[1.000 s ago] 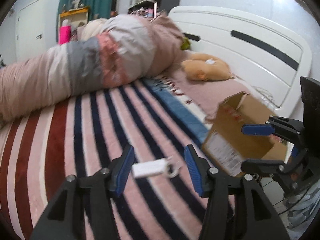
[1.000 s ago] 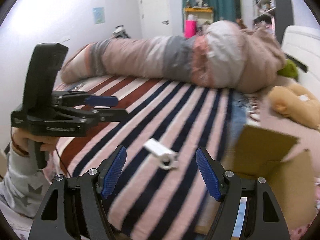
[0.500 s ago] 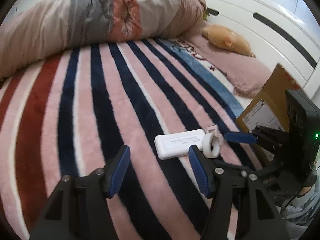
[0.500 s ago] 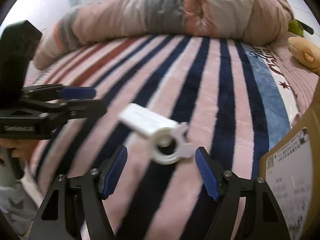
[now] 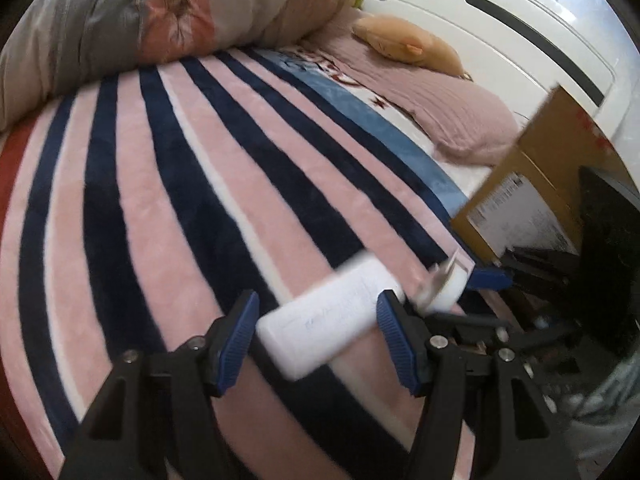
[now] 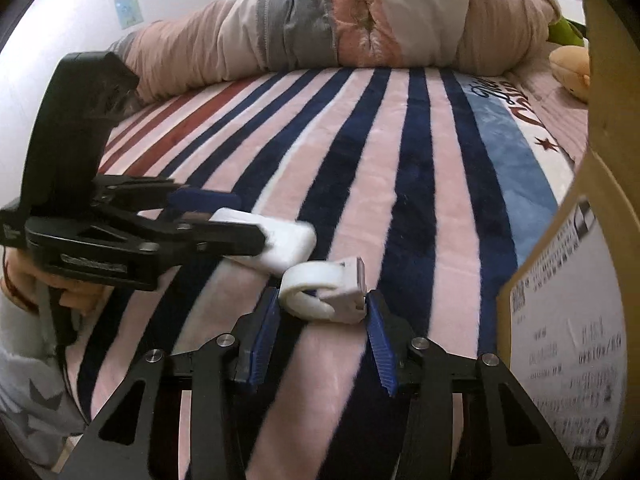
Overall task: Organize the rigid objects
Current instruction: 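Grasp the white tape roll with the right gripper while the left grasps the white power bank, then carry the tape roll and power bank over the box and open both grippers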
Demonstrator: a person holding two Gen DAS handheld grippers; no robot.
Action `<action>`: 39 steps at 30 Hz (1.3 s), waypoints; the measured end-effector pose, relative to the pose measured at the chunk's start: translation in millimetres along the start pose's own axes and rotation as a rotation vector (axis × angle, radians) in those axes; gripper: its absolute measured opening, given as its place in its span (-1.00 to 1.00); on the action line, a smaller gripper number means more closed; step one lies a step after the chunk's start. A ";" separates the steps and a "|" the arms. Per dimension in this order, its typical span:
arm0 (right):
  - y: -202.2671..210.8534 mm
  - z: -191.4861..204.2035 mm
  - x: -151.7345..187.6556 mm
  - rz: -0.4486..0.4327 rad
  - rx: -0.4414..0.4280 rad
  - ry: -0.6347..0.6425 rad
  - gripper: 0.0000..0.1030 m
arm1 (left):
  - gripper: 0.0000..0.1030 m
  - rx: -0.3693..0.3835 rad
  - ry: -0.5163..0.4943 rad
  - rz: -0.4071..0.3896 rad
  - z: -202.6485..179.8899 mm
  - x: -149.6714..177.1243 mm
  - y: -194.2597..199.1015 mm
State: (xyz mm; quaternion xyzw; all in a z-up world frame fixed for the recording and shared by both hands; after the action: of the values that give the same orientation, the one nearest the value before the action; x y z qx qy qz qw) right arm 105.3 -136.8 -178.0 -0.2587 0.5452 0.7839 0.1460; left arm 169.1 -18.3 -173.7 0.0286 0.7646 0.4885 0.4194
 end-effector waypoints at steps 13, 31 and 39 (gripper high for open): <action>5.0 -2.6 18.9 0.002 -0.010 -0.047 -0.01 | 0.11 -0.129 -0.031 0.031 -25.8 2.8 -10.9; 28.6 21.7 31.9 -0.081 -0.019 0.064 -0.26 | -0.38 -0.265 0.109 -0.018 -36.3 41.7 42.4; 85.3 53.5 25.3 -0.168 -0.076 0.140 -0.26 | -0.38 -0.353 0.082 -0.111 -75.2 31.2 113.0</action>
State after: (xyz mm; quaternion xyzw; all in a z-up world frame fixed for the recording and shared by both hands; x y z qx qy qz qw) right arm 27.7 -119.3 -111.3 -0.3627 0.5004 0.7692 0.1627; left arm 57.2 0.3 -92.8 -0.1077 0.6839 0.5918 0.4128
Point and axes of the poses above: each gripper's, at about its wrist camera, not at the fingertips, and y roughly against the way its jaws point, z to its left, x to its underside, the point moved 2 cm from there along -y, roughly the way its jaws point, and after that the axes turned 15 degrees about -y, right-handed, at the moved point
